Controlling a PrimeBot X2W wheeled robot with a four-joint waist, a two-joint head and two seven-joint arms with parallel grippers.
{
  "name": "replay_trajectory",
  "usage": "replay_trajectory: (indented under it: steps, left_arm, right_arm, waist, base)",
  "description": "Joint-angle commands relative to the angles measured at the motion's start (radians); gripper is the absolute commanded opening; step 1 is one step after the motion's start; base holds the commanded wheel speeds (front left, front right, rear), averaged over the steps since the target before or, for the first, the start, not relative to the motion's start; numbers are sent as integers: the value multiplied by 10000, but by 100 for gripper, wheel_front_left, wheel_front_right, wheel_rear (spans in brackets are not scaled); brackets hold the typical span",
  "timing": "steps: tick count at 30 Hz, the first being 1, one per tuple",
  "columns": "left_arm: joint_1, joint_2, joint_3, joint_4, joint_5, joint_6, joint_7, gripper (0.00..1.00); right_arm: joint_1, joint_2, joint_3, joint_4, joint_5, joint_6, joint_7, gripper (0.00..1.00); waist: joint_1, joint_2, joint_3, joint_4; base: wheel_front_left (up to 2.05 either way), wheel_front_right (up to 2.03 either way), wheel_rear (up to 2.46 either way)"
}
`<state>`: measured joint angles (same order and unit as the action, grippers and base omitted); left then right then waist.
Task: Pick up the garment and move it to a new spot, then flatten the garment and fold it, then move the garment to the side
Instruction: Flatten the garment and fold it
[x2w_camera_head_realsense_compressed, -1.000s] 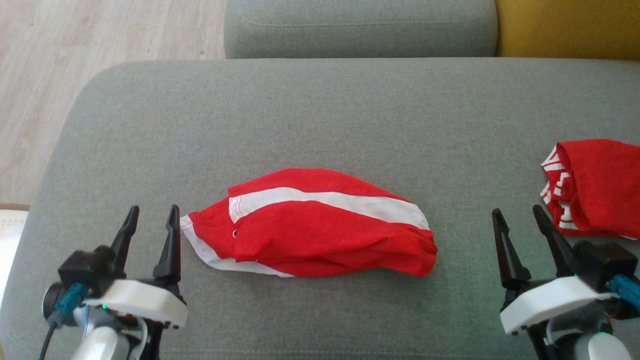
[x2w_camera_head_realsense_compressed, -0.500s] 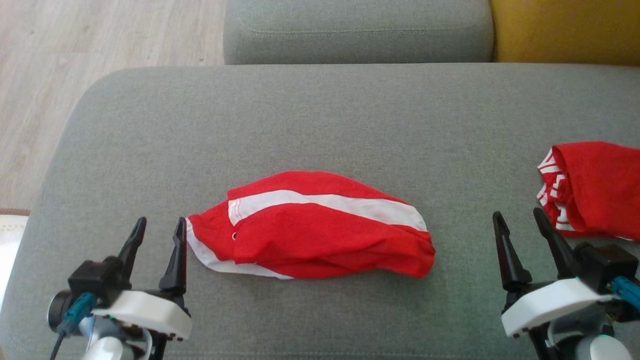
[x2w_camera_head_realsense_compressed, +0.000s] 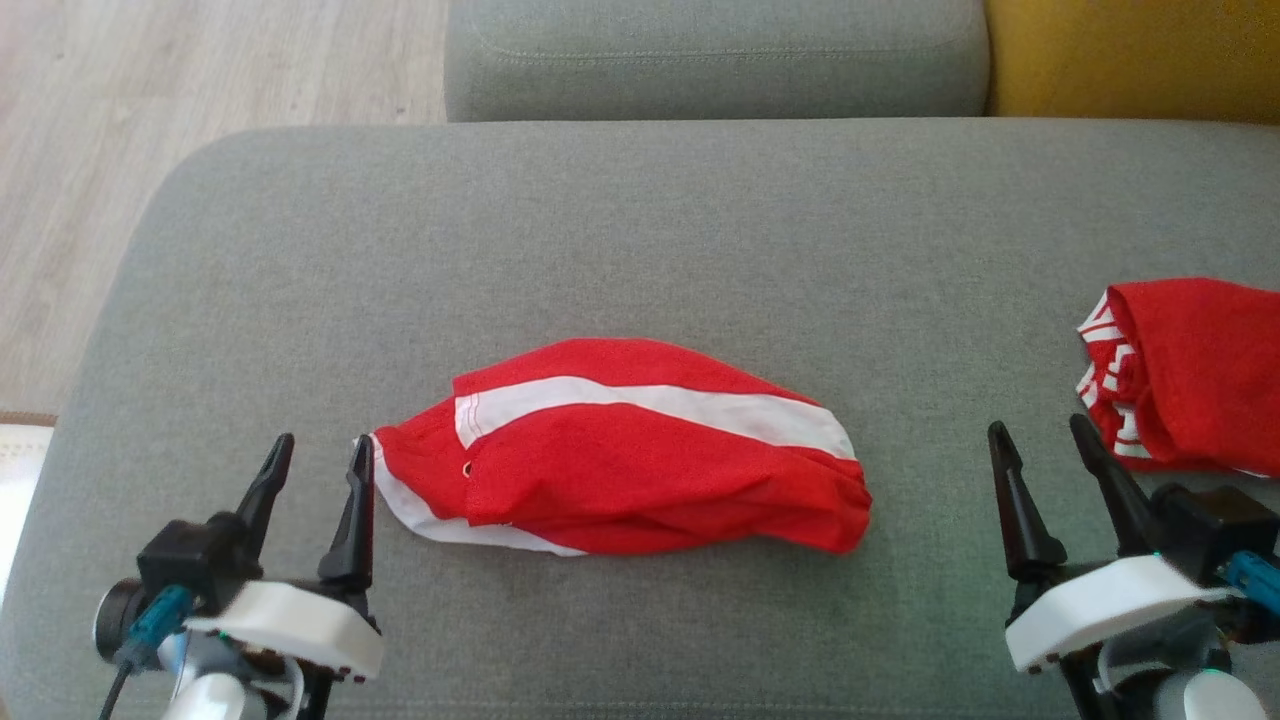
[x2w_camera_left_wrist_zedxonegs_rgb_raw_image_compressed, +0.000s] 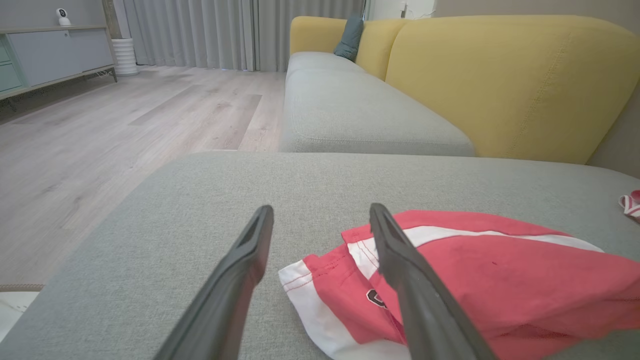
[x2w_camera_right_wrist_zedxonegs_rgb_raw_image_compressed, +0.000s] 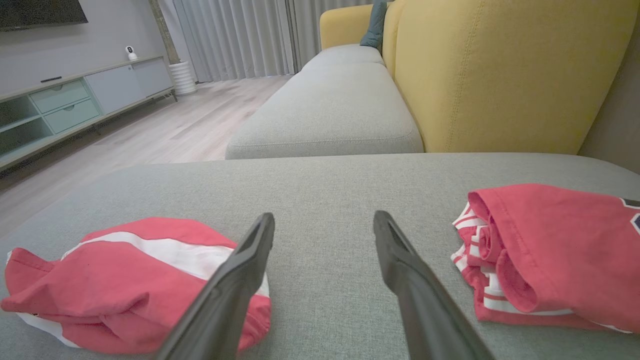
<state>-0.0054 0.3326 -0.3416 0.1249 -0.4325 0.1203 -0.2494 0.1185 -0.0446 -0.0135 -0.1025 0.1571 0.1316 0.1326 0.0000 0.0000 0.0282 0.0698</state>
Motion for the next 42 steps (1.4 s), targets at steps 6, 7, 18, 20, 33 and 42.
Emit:
replay_trajectory:
  steps: [6, 7, 18, 20, 33, 42]
  left_arm:
    - [-1255, 174, 84, -218, -62, -258, 437, 100]
    - [-1496, 134, -25, -162, -92, -380, 612, 100]
    - [-3854, -512, -738, 2085, -1405, -1511, 3766, 100]
    - [-4118, -512, -667, 2527, -1630, -1573, 4133, 100]
    - [-4824, -644, -657, 4279, -2597, -2151, 5070, 100]
    - [-4890, -678, -964, 4545, -2875, -2370, 5221, 100]
  right_arm:
    - [-335, -56, 141, -519, -4, -9, 66, 100]
    - [-384, -56, 158, -535, -28, -9, 82, 100]
    - [-872, -56, 280, -577, -140, -9, 77, 100]
    - [-918, -56, 270, -550, -138, -9, 47, 100]
    - [-1161, -56, 236, -314, -26, -9, -132, 100]
    - [-1166, -56, 181, -232, 37, -9, -174, 100]
  waist:
    - [0, 0, 388, 47]
    - [0, 0, 475, 50]
    - [0, 0, 1409, -158]
    - [0, 0, 1525, -207]
    - [0, 0, 1749, -386]
    - [0, 0, 1733, -390]
  base:
    - [0, 0, 0]
    - [0, 0, 0]
    - [0, 0, 0]
    - [0, 0, 0]
    - [0, 0, 0]
    - [0, 0, 0]
